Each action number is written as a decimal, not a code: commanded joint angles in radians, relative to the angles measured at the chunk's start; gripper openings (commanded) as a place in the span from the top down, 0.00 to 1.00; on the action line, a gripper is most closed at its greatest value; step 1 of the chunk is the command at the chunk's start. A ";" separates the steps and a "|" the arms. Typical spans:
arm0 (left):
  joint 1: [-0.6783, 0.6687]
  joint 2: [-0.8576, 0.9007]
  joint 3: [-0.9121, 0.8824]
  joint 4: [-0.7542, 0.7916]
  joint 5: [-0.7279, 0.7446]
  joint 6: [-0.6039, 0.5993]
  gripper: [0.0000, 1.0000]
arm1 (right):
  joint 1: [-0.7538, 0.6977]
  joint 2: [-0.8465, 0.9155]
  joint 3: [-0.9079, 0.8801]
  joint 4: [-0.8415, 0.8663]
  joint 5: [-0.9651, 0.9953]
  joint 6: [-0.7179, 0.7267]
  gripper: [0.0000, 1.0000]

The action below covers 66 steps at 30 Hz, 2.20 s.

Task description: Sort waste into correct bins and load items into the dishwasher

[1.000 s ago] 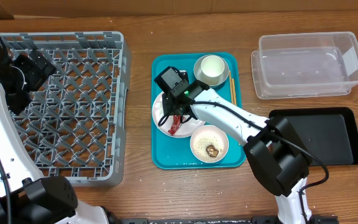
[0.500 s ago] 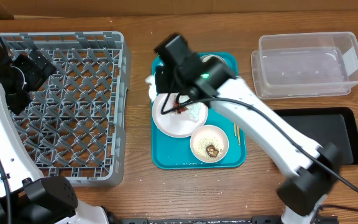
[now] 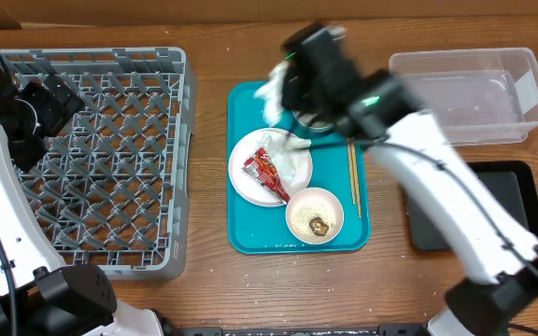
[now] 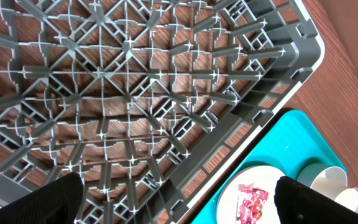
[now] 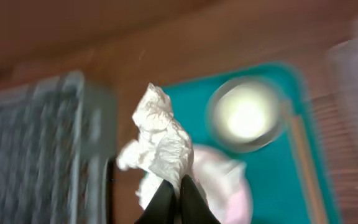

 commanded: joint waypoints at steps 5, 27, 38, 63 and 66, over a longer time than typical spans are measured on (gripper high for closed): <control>0.002 -0.014 0.013 0.000 -0.003 -0.010 0.00 | -0.352 -0.059 0.000 -0.009 0.082 0.047 0.96; 0.002 -0.014 0.013 0.000 -0.003 -0.010 0.00 | -0.323 0.107 0.000 -0.077 -0.650 -0.406 0.15; 0.002 -0.014 0.013 0.000 -0.003 -0.010 0.00 | 0.104 0.117 -0.246 0.065 0.042 -0.031 0.10; 0.002 -0.014 0.013 0.000 -0.003 -0.010 0.00 | 0.112 0.254 -0.529 0.451 -0.143 -0.032 0.56; 0.002 -0.014 0.013 0.000 -0.003 -0.010 0.00 | 0.111 0.245 -0.510 0.441 -0.143 -0.037 0.81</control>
